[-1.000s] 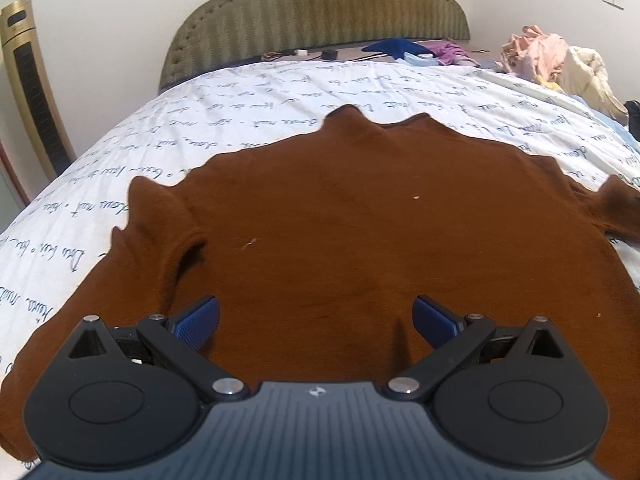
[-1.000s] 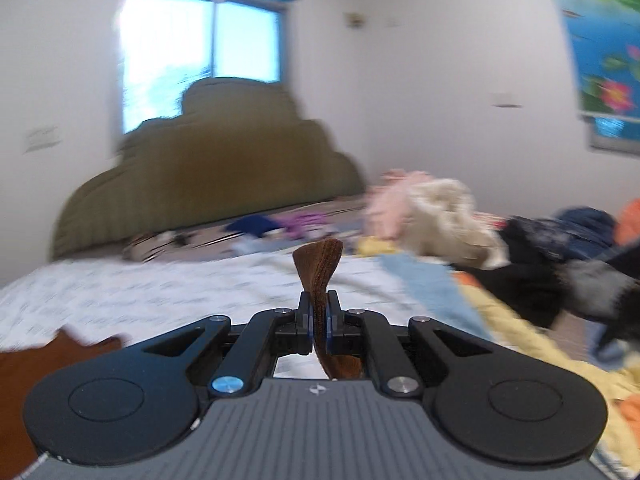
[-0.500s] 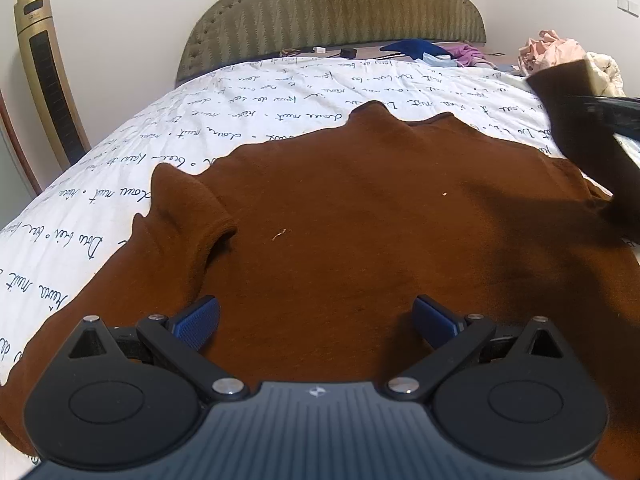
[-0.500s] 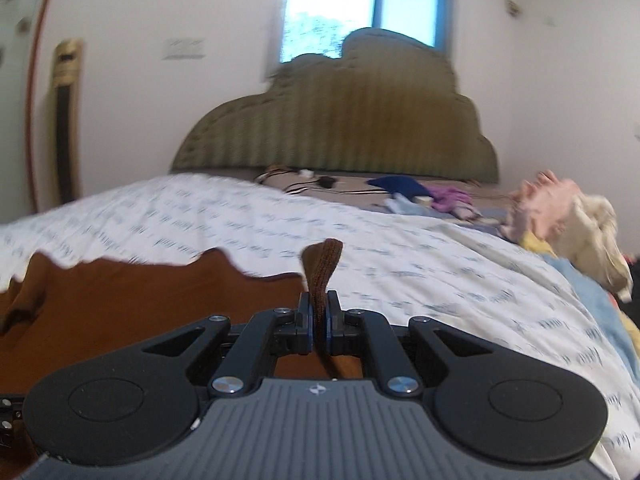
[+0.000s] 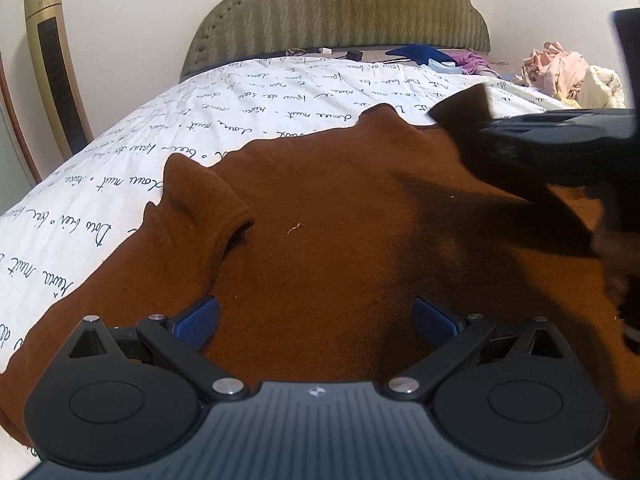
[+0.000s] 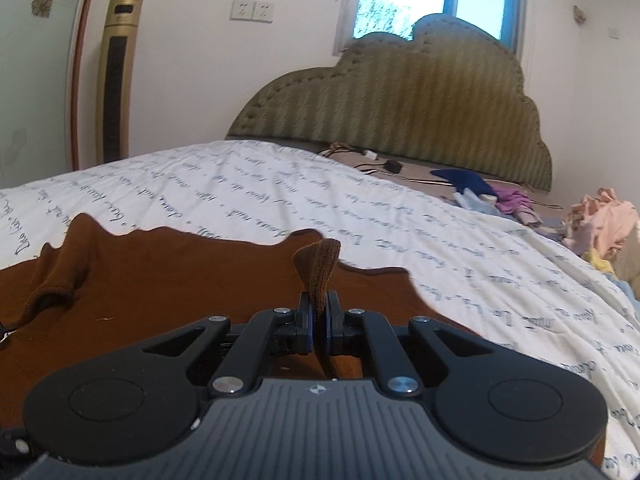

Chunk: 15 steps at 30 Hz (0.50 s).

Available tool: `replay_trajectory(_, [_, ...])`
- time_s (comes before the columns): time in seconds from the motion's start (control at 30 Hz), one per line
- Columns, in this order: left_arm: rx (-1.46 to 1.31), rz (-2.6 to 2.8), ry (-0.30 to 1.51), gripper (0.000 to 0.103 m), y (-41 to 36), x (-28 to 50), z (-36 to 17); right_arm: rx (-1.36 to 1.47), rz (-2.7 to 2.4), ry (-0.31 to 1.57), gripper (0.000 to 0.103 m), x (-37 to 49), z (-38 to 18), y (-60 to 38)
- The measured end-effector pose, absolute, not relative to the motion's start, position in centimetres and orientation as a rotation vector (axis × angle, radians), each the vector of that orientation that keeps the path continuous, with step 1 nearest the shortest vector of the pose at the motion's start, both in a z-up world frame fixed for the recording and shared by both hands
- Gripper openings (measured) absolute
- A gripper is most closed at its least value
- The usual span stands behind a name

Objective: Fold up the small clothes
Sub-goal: 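Lift the sleeve and fold it across the sweater body with the right tool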

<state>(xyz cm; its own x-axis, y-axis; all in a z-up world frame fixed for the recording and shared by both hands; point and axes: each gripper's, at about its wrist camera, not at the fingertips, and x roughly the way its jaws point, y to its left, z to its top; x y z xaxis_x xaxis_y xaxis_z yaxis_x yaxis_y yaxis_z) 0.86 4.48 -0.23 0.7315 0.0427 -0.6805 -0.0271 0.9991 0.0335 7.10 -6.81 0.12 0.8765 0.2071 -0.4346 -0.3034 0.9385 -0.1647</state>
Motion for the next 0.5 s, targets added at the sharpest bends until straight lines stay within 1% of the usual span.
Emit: replay_trajectory(0.5, [0.0,0.072,0.746,0.103,6.4,-0.2,-0.1,-0.269,0.38,0.452,0.011,9.4,-0.4,-0.1])
